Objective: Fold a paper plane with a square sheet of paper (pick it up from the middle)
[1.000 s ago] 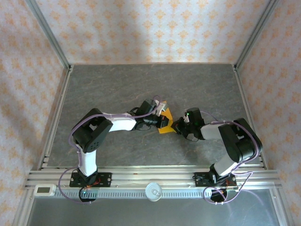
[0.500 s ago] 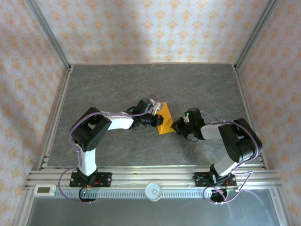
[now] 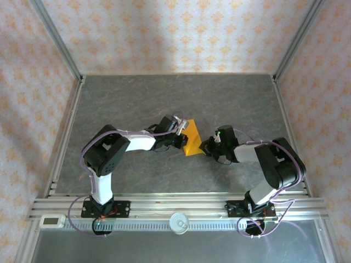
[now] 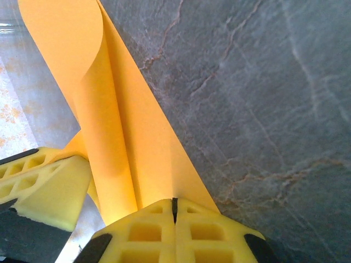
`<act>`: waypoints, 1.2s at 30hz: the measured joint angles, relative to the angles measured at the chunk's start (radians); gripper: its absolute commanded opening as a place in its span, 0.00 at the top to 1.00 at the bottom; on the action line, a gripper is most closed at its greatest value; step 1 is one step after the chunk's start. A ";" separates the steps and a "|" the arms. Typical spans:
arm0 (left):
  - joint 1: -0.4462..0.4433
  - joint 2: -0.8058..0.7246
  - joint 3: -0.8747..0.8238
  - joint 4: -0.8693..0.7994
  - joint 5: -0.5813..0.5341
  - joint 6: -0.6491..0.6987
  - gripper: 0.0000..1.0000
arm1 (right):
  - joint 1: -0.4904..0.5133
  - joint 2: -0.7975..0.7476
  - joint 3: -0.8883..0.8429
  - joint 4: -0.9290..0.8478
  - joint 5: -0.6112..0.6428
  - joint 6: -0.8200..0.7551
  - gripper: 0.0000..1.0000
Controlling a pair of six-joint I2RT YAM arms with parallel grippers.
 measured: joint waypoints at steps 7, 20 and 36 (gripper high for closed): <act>0.000 0.000 0.002 -0.014 -0.025 0.014 1.00 | 0.000 0.000 0.005 -0.010 0.000 -0.003 1.00; 0.000 0.000 0.003 -0.014 -0.029 0.031 1.00 | 0.000 0.000 0.005 -0.011 0.000 -0.011 1.00; 0.000 0.042 0.026 -0.011 -0.029 0.033 1.00 | 0.000 0.000 0.005 -0.010 0.002 -0.019 1.00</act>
